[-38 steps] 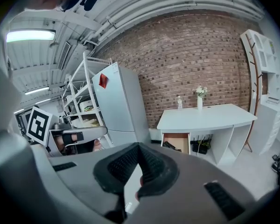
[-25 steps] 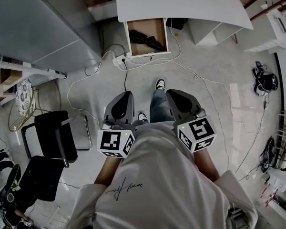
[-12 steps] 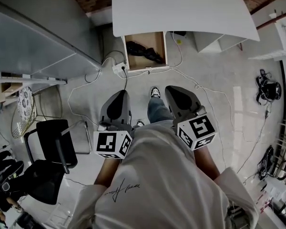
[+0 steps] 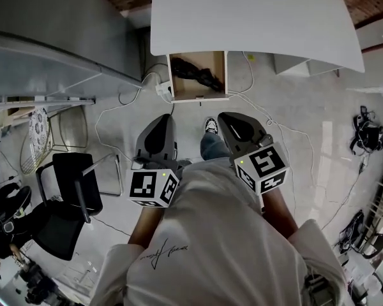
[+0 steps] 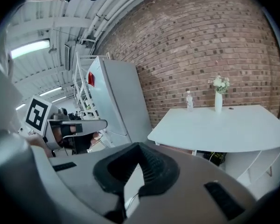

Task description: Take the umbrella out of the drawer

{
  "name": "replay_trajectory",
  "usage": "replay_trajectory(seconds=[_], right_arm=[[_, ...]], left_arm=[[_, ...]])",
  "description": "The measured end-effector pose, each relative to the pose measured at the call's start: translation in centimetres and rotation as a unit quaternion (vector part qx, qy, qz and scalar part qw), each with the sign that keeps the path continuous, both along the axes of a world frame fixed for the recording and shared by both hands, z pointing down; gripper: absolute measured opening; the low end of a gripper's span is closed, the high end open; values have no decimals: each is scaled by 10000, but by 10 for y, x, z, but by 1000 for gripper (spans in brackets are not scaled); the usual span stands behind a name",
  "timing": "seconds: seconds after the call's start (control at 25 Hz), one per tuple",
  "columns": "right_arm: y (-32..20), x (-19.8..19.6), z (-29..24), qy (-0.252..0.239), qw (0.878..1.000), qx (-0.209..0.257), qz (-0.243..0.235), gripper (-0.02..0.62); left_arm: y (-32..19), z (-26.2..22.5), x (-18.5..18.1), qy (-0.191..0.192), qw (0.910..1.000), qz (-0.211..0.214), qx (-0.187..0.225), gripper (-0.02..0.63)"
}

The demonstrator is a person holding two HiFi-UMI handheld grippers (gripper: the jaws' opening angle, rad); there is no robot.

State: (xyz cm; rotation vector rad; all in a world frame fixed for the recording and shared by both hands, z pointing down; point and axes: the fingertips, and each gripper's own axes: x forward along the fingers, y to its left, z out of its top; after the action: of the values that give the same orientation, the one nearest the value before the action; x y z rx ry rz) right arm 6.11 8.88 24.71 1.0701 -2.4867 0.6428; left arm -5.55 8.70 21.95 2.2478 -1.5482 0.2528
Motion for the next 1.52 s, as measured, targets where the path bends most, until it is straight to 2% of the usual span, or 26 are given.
replay_trajectory(seconds=[0.12, 0.32, 0.8, 1.04, 1.24, 1.52], right_arm=[[-12, 6, 9, 32, 9997, 15, -241, 11], [-32, 14, 17, 110, 9993, 177, -310, 12], [-64, 17, 42, 418, 9981, 75, -455, 12], [-76, 4, 54, 448, 9973, -58, -574, 12], [-82, -12, 62, 466, 9965, -68, -685, 12], [-96, -21, 82, 592, 9955, -117, -725, 12]], left_arm=[[-11, 2, 6, -104, 9999, -102, 26, 17], [-23, 7, 11, -270, 9995, -168, 52, 17], [-50, 20, 5, -148, 9991, -382, -52, 17], [-64, 31, 8, -370, 9991, -132, -143, 17], [-73, 45, 14, -305, 9991, 3, -278, 17], [-77, 67, 5, -232, 9982, -81, -551, 17]])
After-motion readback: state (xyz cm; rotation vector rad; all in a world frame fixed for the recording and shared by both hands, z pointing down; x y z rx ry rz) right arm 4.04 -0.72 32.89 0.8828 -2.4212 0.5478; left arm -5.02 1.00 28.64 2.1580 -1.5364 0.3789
